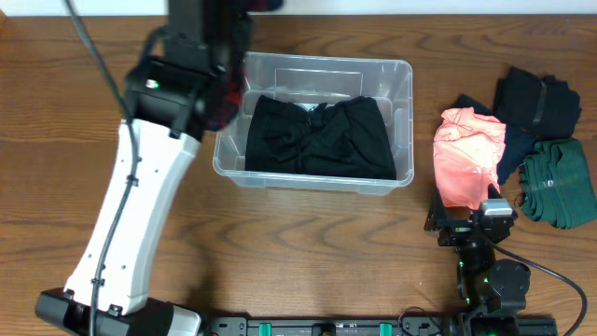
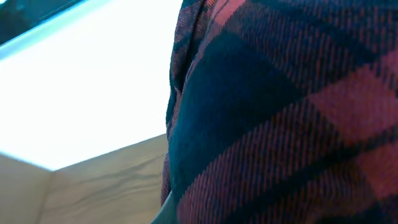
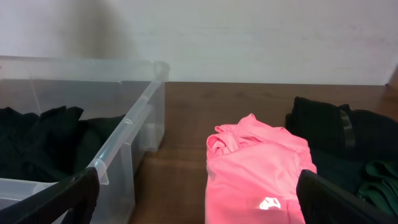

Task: Pack container
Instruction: 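Lift the red plaid shirt with the left gripper and carry it over the bin, then lay the red plaid shirt over the black garment and spread it with the left gripper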

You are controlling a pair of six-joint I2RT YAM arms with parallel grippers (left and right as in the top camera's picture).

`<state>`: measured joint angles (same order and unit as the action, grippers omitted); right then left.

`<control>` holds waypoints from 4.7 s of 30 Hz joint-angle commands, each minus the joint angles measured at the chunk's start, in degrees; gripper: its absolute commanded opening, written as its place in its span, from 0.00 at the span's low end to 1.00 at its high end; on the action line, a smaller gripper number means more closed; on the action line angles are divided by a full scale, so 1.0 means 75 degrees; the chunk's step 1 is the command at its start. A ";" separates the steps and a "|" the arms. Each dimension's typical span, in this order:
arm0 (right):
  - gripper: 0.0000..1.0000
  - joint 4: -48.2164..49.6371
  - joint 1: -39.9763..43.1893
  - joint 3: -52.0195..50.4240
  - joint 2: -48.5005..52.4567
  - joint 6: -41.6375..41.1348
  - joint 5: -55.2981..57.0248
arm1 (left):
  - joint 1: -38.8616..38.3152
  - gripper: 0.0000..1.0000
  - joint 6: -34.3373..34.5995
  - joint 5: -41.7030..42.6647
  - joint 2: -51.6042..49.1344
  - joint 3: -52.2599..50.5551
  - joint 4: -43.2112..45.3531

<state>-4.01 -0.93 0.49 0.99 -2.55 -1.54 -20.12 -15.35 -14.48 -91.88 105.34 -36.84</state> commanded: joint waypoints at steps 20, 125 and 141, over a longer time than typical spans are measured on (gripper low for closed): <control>0.99 -0.0012 -0.0058 -0.0023 -0.0026 -0.0079 -0.0003 | -0.1288 0.06 -0.1093 0.0644 -0.0309 -0.0128 -0.0726; 0.99 -0.0012 -0.0058 -0.0023 -0.0026 -0.0079 -0.0003 | -0.2238 0.06 0.1116 0.2996 -0.0315 -0.2168 0.0050; 0.99 -0.0012 -0.0058 -0.0023 -0.0026 -0.0079 0.0000 | -0.2238 0.06 0.1807 0.1609 -0.2617 -0.2171 0.0781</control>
<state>-4.01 -0.93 0.49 0.99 -2.55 -1.54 -36.97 -5.28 -0.45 -108.22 88.23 -30.65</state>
